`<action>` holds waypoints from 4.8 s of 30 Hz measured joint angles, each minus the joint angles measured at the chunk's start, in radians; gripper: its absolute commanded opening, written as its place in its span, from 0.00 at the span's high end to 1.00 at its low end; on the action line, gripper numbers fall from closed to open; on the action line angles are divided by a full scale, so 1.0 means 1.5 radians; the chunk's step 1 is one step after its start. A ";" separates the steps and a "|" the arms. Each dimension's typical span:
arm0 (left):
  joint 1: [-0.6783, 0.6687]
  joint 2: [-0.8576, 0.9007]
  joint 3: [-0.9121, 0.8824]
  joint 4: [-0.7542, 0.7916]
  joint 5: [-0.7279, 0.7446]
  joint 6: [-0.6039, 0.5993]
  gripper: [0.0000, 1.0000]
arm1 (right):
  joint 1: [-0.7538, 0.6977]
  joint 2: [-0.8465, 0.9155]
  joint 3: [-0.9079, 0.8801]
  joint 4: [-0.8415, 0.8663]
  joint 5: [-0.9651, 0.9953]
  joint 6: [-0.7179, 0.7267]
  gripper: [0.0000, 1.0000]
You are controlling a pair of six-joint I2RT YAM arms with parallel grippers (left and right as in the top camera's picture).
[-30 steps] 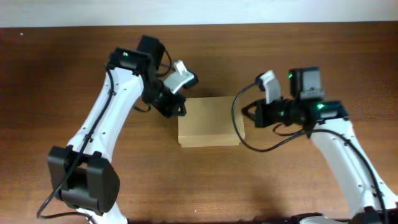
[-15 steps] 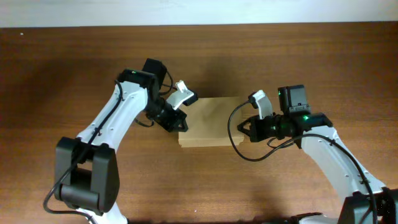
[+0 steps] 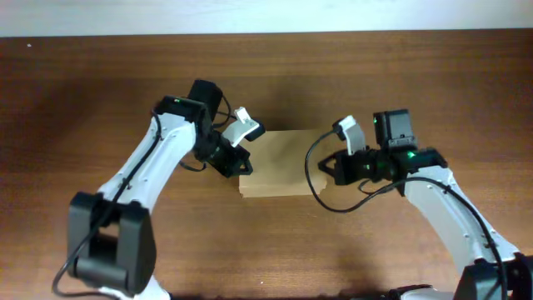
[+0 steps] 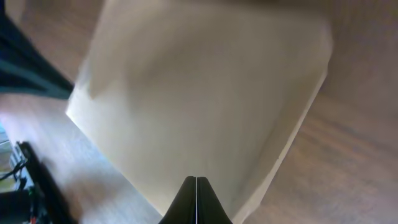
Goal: Pack container
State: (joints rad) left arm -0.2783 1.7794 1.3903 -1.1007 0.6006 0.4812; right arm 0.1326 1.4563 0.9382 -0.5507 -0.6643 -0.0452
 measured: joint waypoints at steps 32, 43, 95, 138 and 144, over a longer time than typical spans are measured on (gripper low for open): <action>-0.003 -0.654 -0.240 -0.040 -0.140 -0.183 0.98 | 0.000 -0.765 -0.060 -0.497 0.103 0.084 0.96; -0.003 -0.702 -0.332 -0.006 -0.139 -0.314 0.01 | 0.000 -0.834 -0.106 -0.504 0.091 0.100 0.01; 0.076 -1.142 -0.823 0.391 -0.209 -0.319 0.01 | 0.000 -0.835 -0.108 -0.506 0.091 0.101 0.01; 0.015 -1.176 -0.823 0.390 -0.174 -0.337 0.01 | 0.001 -0.835 -0.110 -0.502 0.092 0.100 0.01; 0.015 -1.176 -0.823 0.390 -0.174 -0.337 0.01 | 0.041 -0.864 -0.199 -0.311 0.096 0.099 0.01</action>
State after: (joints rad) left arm -0.2562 0.0154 0.1558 -0.5156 0.3401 -0.0238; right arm 0.1947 0.1604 0.6395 -1.0168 -0.5209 0.1040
